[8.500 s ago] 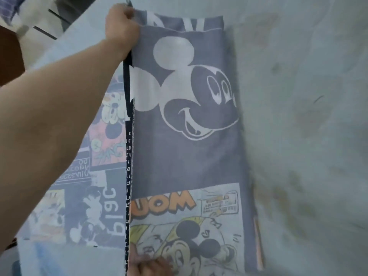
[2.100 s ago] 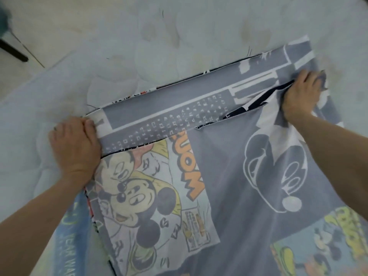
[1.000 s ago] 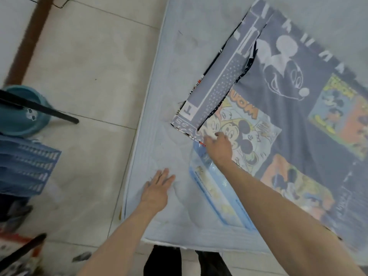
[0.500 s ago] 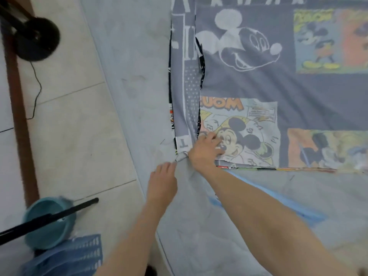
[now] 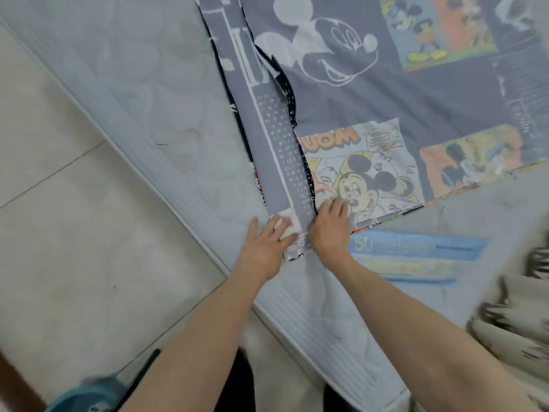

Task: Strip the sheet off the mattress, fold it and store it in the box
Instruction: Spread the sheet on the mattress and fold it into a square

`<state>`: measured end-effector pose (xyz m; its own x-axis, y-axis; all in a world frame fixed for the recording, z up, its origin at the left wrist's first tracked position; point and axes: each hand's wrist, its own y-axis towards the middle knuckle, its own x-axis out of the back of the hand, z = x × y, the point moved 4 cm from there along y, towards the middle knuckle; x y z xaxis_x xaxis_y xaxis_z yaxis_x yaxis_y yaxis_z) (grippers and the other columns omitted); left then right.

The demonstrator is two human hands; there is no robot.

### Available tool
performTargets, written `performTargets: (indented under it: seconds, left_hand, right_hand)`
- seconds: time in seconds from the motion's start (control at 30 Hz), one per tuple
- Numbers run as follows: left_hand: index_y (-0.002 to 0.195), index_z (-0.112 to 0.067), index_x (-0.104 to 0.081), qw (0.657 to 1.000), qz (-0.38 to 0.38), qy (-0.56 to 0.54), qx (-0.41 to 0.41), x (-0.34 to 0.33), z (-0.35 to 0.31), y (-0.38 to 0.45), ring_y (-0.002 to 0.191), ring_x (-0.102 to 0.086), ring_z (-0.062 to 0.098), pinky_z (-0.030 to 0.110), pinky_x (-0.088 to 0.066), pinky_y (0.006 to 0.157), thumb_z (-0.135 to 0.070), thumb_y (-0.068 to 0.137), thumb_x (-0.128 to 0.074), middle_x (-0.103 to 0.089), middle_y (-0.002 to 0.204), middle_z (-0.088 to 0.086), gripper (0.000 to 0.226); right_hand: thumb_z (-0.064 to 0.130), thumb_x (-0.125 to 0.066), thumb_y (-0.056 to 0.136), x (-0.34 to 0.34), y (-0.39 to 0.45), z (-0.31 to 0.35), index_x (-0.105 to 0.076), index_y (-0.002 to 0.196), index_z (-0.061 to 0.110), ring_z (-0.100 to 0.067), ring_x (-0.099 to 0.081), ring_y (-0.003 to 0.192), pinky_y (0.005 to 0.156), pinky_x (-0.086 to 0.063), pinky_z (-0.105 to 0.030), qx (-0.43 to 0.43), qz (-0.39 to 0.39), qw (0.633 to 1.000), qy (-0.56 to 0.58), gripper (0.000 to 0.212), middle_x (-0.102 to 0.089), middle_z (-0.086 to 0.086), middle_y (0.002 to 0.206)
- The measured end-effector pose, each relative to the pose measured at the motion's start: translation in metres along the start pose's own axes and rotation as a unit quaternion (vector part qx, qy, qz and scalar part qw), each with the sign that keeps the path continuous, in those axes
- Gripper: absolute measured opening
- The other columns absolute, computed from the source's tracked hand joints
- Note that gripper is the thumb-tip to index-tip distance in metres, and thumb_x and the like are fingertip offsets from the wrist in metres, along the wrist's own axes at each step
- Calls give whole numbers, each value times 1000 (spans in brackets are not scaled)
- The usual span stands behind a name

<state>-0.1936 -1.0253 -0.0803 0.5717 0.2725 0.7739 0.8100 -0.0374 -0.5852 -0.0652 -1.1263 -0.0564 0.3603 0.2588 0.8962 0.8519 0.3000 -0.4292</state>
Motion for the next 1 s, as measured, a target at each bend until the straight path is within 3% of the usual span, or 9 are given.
performTargets:
  seconds: [0.17, 0.37, 0.47, 0.53, 0.6, 0.73, 0.83, 0.9, 1.0]
  left_hand:
    - [161, -37, -7, 999, 27, 32, -28, 23, 5, -11, 157, 11, 20, 64, 1, 121, -21, 103, -42, 14, 170, -7, 70]
    - [161, -38, 4, 991, 96, 89, -40, 32, 9, -5, 157, 13, 22, 64, -5, 120, -23, 101, -41, 19, 169, -6, 76]
    - [160, -39, 8, 984, 154, 86, -39, 38, 4, 3, 156, 17, 21, 64, -2, 120, -26, 97, -46, 23, 167, -8, 84]
    - [160, -41, -9, 987, 153, 29, -29, 50, 1, 15, 157, 0, 17, 58, -10, 118, -35, 94, -47, 4, 170, -10, 76]
    - [150, -41, -37, 983, 135, -110, 60, 70, 6, 32, 147, -33, 13, 47, -25, 115, -45, 89, -48, -34, 161, -13, 62]
    - [105, -28, -72, 775, 64, -561, 282, 117, 27, 62, 99, -69, 13, 31, -49, 83, -54, 94, -55, -78, 110, -2, 33]
    - [123, -24, -65, 625, 79, -732, 261, 147, 22, 104, 104, -68, 16, 35, -51, 91, -66, 96, -48, -75, 113, -1, 52]
    - [118, -20, -67, 557, 46, -784, 270, 161, 26, 129, 93, -72, 17, 33, -57, 79, -60, 96, -56, -77, 104, 0, 47]
    - [134, -13, -63, 475, 0, -831, 290, 182, 44, 159, 117, -68, 29, 45, -54, 100, -42, 98, -62, -72, 124, 10, 46]
  right_hand:
    - [22, -48, 96, 9, 5, -17, -50, 123, -1, -37, -44, 129, 97, -45, -47, -49, -18, 995, 81, 36, -44, -21, 143]
    - [10, -46, 97, -7, 5, -12, -47, 128, 0, -40, -24, 147, 102, -41, -51, -59, 15, 994, 96, 33, -17, -29, 161]
    - [4, -52, 90, 8, 8, -14, -56, 112, 1, -44, -46, 130, 97, -40, -53, -93, -35, 985, 144, 23, -44, -27, 144]
    - [0, -56, 83, 16, -1, -22, -60, 102, 3, -40, -58, 111, 93, -44, -50, -114, -117, 970, 181, 20, -59, -19, 121]
    - [3, -56, 83, 20, -25, -19, -62, 104, 9, -32, -58, 110, 92, -44, -44, -113, -183, 956, 197, 23, -62, -11, 123]
    - [7, -56, 83, 11, -58, -5, -64, 103, 14, -30, -55, 111, 84, -45, -40, -172, -182, 930, 268, 23, -58, -8, 124]
    - [1, -65, 79, 6, -65, -9, -69, 103, 14, -34, -51, 111, 89, -48, -43, -268, -158, 897, 314, 27, -55, -16, 126]
    - [-3, -69, 80, 4, -66, -4, -71, 103, 14, -34, -49, 113, 94, -48, -41, -299, -142, 868, 369, 28, -52, -17, 126]
    - [-4, -62, 89, 2, -59, 2, -68, 105, 12, -29, -51, 106, 90, -45, -30, -373, -131, 783, 480, 24, -45, -13, 121]
